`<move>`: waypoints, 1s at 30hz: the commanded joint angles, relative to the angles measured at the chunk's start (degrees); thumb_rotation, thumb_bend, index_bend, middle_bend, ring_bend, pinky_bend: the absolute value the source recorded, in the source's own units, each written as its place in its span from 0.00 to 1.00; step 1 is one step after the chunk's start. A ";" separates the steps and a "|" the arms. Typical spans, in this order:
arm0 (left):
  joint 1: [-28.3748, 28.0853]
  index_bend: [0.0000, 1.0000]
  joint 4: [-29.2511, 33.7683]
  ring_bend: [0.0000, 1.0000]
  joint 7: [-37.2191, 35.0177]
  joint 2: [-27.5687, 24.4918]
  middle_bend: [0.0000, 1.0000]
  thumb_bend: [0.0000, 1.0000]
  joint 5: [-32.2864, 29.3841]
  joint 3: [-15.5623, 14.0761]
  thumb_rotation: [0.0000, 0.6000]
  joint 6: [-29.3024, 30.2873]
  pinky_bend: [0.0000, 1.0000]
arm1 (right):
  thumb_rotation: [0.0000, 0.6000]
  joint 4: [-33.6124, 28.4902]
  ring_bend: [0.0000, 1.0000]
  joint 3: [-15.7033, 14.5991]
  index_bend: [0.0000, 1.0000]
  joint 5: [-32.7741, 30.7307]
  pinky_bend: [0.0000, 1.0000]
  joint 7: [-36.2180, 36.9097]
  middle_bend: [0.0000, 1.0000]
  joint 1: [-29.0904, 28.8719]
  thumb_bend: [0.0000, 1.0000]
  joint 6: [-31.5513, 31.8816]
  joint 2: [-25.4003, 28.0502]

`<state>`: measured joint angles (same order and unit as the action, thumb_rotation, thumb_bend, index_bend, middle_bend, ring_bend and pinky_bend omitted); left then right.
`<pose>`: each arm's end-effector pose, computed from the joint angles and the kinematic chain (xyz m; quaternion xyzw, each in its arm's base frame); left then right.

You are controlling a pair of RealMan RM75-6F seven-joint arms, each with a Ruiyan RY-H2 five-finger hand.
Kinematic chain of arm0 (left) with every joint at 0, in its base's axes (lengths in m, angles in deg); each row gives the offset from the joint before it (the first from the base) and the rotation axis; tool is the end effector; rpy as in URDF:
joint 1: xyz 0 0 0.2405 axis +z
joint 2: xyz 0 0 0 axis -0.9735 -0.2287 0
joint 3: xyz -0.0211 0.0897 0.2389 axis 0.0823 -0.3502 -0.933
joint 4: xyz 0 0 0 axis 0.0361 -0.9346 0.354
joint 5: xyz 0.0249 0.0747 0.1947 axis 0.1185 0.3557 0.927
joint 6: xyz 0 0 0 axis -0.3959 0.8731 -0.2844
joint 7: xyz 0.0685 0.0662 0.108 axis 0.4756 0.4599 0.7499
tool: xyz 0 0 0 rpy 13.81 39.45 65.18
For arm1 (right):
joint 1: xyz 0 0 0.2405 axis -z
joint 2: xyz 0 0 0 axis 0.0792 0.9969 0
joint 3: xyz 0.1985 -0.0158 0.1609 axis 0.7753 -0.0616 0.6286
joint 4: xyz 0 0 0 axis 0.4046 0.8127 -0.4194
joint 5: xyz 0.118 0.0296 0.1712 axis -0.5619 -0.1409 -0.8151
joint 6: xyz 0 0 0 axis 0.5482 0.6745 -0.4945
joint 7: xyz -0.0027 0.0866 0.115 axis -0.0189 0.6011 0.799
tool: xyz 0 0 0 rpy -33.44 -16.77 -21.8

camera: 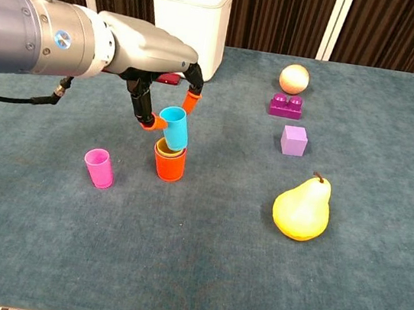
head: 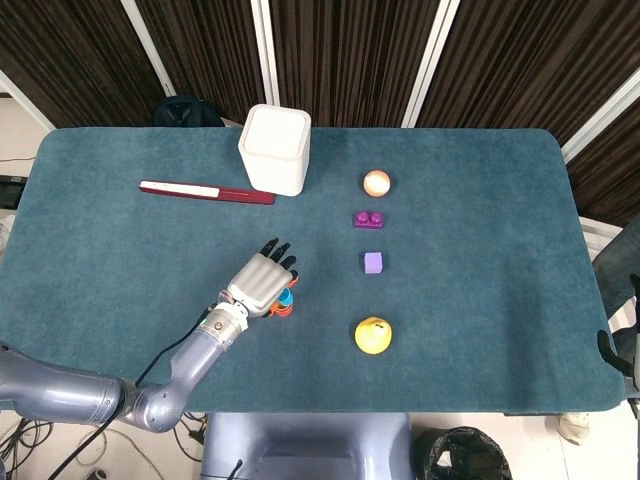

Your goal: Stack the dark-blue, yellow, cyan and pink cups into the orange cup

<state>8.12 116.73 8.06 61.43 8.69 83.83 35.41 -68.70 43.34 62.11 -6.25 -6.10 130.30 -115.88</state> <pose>-0.0391 0.3295 -0.0166 -0.8466 -0.2657 -0.2438 0.3914 -0.3460 -0.1859 0.1981 0.4872 -0.3827 0.3740 0.6902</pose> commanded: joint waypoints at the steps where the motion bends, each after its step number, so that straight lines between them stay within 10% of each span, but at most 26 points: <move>1: -0.07 0.46 -0.43 0.00 0.14 0.35 0.19 0.35 -0.24 -0.29 1.00 -0.14 0.00 | 1.00 -0.02 0.06 0.05 0.04 0.03 0.00 0.13 0.00 0.05 0.42 0.13 0.03; 20: -0.92 0.12 0.05 0.00 1.18 0.03 0.15 0.26 -3.22 -1.19 1.00 -1.15 0.00 | 1.00 -0.14 0.06 0.27 0.04 -0.19 0.00 0.58 0.00 0.21 0.42 0.27 0.21; 30: 2.20 0.27 3.63 0.00 -3.35 -3.80 0.16 0.26 1.33 -2.12 1.00 -0.48 0.00 | 1.00 -0.08 0.06 0.41 0.04 -0.26 0.00 0.82 0.00 0.28 0.42 0.45 0.19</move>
<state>9.05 119.32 6.09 58.80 8.30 82.40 34.59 -68.78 43.75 61.85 -5.44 -5.82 130.75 -115.69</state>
